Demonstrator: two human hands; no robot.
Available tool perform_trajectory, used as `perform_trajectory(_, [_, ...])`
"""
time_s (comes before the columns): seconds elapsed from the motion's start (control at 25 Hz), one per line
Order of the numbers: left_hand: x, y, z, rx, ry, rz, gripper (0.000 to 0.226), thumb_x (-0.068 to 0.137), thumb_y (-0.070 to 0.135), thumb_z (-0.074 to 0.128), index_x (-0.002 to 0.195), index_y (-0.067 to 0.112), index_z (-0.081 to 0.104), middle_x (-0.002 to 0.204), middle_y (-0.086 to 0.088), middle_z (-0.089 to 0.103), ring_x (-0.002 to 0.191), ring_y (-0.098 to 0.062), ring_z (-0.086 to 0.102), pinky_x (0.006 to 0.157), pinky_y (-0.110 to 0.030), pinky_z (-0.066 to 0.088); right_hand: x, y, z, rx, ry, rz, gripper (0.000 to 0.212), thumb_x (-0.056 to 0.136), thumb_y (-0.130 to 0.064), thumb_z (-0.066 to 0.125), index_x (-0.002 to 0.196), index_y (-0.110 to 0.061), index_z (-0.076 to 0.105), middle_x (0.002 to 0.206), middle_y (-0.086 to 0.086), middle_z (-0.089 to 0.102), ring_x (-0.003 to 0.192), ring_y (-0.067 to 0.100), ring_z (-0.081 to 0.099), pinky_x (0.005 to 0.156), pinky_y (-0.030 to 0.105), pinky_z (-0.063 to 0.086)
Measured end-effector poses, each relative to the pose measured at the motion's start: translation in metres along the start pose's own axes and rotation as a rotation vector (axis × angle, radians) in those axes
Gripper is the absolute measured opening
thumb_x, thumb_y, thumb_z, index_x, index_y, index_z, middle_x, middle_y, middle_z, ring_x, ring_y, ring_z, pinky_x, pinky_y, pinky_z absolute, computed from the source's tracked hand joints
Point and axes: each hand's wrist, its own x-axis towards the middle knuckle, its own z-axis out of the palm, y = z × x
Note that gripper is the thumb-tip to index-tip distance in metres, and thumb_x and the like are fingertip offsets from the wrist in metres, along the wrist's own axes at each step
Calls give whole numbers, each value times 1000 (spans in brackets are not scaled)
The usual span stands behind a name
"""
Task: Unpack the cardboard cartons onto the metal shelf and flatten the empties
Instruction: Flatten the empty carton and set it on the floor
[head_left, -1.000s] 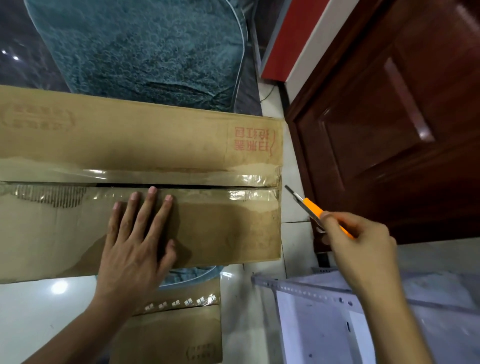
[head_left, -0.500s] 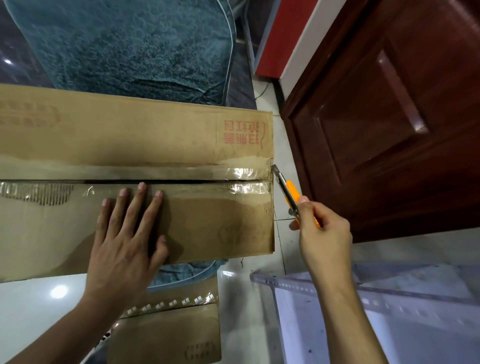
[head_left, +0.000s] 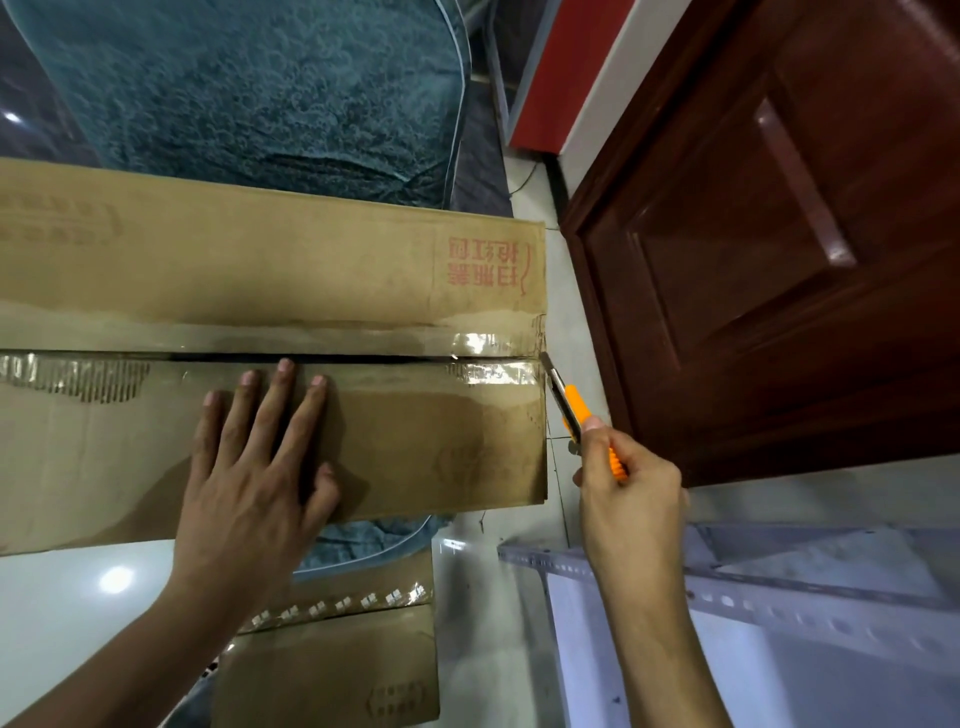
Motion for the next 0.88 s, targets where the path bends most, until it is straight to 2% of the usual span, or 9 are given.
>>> perform_trajectory(0.12, [0, 0, 0, 4, -11, -3, 73, 94, 42, 36, 159, 13, 21, 167, -13, 9, 155, -32, 3, 122, -59, 12, -6, 6, -1, 9, -13, 12, 34, 99, -47, 54, 82, -28, 75, 61, -14, 64, 59, 7, 59, 56, 27, 42])
perform_trajectory(0.28, [1, 0, 1, -5, -17, -10, 73, 94, 43, 35, 159, 13, 20, 167, -13, 9, 155, -31, 3, 122, -59, 12, -22, 16, -5, -5, -12, 21, 36, 97, -50, 51, 79, -27, 73, 53, -5, 56, 52, 13, 53, 53, 29, 42])
perform_trajectory(0.4, [0, 1, 0, -23, -11, 8, 72, 95, 44, 33, 159, 13, 21, 167, -13, 10, 155, -31, 3, 123, -58, 11, -26, 19, -3, -16, -11, 28, 32, 98, -50, 51, 89, -28, 73, 57, -2, 58, 59, 13, 58, 55, 29, 42])
perform_trajectory(0.56, [3, 5, -9, -68, -12, -34, 72, 93, 46, 40, 156, 12, 31, 164, -17, 19, 154, -34, 8, 124, -55, 6, -35, 26, -3, -8, -37, -1, 33, 96, -56, 49, 100, -32, 70, 67, -8, 61, 66, 9, 58, 59, 29, 43])
perform_trajectory(0.72, [2, 26, -14, -123, -23, 23, 62, 90, 40, 47, 142, 8, 49, 151, -20, 36, 141, -42, 29, 113, -62, 27, -50, 45, -12, 11, -77, -5, 22, 91, -56, 57, 98, -37, 66, 67, -10, 59, 65, 6, 57, 60, 26, 42])
perform_trajectory(0.88, [-13, 58, -9, -168, -88, 170, 58, 90, 45, 43, 134, 11, 56, 142, -16, 47, 131, -38, 39, 106, -57, 34, -60, 66, -25, -1, -72, -3, 9, 90, -45, 67, 98, -41, 64, 81, -12, 64, 82, 1, 59, 64, 22, 45])
